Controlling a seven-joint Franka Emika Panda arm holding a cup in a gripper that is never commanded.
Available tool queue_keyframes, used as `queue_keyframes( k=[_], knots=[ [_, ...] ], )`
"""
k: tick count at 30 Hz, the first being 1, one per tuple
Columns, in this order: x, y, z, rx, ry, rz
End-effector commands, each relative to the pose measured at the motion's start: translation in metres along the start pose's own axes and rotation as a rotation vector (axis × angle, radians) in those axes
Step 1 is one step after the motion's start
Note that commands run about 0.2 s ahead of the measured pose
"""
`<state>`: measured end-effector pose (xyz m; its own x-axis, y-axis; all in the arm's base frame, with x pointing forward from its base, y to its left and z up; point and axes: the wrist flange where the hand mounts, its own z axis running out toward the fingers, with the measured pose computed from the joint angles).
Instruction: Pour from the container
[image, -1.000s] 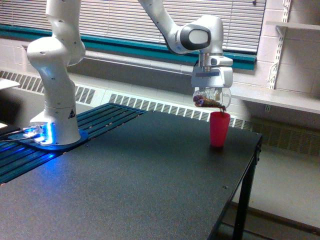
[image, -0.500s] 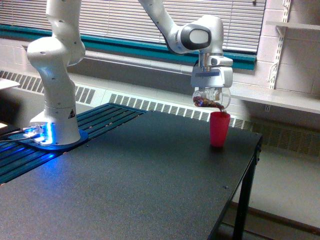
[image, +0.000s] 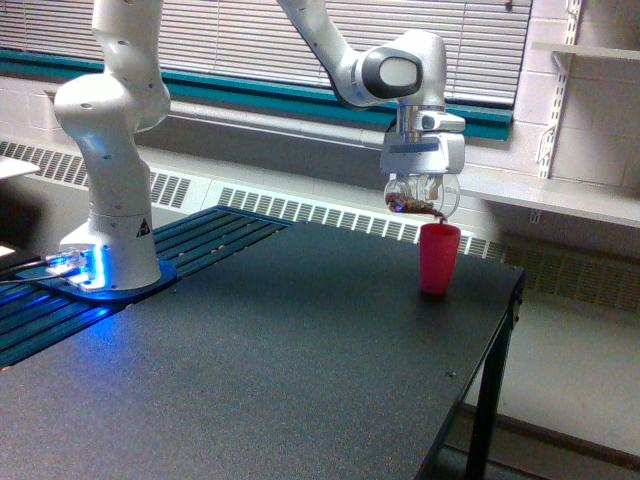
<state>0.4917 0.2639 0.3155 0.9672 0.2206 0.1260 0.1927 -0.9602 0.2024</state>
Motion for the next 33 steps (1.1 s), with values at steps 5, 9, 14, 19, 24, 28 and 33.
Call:
queue_keyframes(
  k=[5,9,14,19,24,28,33],
  knots=[
    [-0.001,0.006,-0.007,-0.016,0.006,-0.015],
    [-0.004,0.009,-0.006,-0.022,0.0,-0.013],
    [-0.009,0.01,-0.003,-0.026,-0.013,-0.018],
    [-0.011,0.009,0.0,-0.03,-0.025,-0.024],
    [-0.011,0.008,0.002,-0.032,-0.034,-0.03],
    [-0.011,0.007,0.004,-0.035,-0.042,-0.041],
    [-0.01,0.003,0.006,-0.04,-0.057,-0.057]
  ],
)
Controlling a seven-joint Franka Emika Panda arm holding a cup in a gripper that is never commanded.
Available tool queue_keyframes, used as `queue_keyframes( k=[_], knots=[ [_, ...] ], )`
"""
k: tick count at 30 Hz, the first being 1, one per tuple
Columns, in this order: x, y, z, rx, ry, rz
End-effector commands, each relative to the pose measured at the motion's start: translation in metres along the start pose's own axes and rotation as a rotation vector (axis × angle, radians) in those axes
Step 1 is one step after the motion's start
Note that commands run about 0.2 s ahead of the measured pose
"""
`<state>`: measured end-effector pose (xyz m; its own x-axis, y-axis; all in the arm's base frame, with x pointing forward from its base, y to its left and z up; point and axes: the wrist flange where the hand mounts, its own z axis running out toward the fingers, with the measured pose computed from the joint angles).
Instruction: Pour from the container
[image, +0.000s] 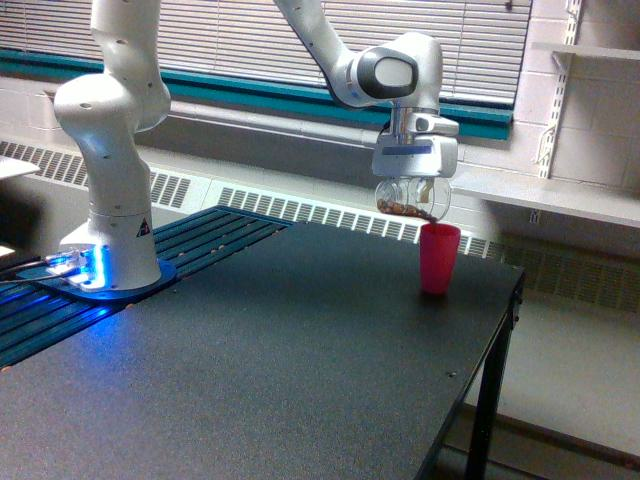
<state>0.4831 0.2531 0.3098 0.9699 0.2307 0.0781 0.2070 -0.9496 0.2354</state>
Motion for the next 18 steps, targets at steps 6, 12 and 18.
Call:
queue_keyframes(
  k=[6,12,18],
  knots=[
    [0.003,-0.012,0.004,-0.018,-0.026,-0.061],
    [0.005,-0.018,0.005,-0.018,-0.033,-0.076],
    [0.007,-0.023,0.005,-0.023,-0.034,-0.085]
  ],
)
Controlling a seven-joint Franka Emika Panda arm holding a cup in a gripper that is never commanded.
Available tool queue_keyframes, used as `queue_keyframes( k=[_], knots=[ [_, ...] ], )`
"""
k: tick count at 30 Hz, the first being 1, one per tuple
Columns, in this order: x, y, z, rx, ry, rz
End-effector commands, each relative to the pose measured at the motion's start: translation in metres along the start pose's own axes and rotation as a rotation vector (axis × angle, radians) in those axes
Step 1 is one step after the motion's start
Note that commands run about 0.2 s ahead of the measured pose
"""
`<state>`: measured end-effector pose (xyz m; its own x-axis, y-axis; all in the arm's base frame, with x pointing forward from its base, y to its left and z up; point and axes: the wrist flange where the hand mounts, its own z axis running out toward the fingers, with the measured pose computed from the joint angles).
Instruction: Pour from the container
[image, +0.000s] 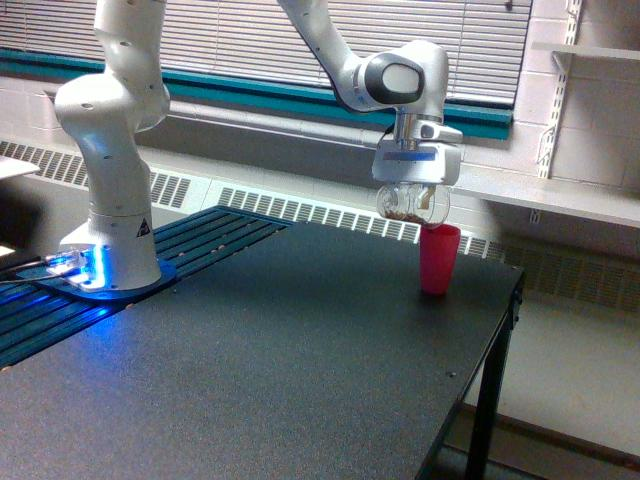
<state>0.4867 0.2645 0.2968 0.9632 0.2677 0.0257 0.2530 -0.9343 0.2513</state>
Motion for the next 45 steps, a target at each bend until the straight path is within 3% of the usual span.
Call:
queue_keyframes(
  k=[1,17,34,45],
  knots=[
    [0.003,-0.01,-0.006,-0.01,0.008,-0.037],
    [0.007,-0.017,-0.007,-0.026,-0.007,-0.062],
    [0.014,-0.009,-0.018,-0.047,0.009,-0.048],
    [0.015,-0.008,-0.02,-0.03,0.017,-0.04]
  ],
)
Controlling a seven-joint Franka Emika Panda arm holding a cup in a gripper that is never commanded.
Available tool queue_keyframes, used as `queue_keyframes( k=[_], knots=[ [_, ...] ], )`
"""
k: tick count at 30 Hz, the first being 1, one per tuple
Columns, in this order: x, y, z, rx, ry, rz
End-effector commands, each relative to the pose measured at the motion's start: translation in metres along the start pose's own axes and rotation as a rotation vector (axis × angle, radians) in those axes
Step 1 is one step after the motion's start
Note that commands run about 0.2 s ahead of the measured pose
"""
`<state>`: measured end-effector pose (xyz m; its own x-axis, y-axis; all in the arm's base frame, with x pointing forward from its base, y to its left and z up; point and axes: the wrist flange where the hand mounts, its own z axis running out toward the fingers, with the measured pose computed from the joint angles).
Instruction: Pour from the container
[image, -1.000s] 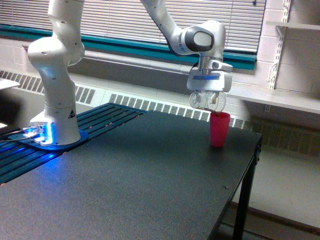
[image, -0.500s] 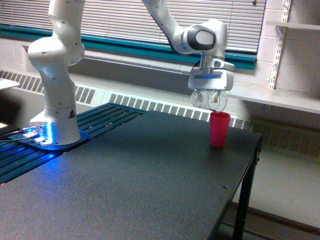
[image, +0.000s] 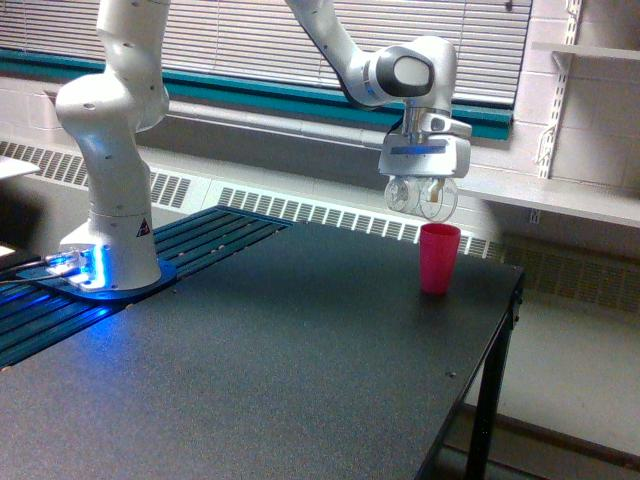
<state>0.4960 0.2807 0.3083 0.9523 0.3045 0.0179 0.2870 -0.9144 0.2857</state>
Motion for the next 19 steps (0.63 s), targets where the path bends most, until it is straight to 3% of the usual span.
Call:
queue_keyframes(
  k=[1,19],
  knots=[
    [0.001,0.002,-0.007,0.005,0.018,0.0],
    [-0.01,0.028,-0.015,0.037,0.061,0.068]
  ],
)
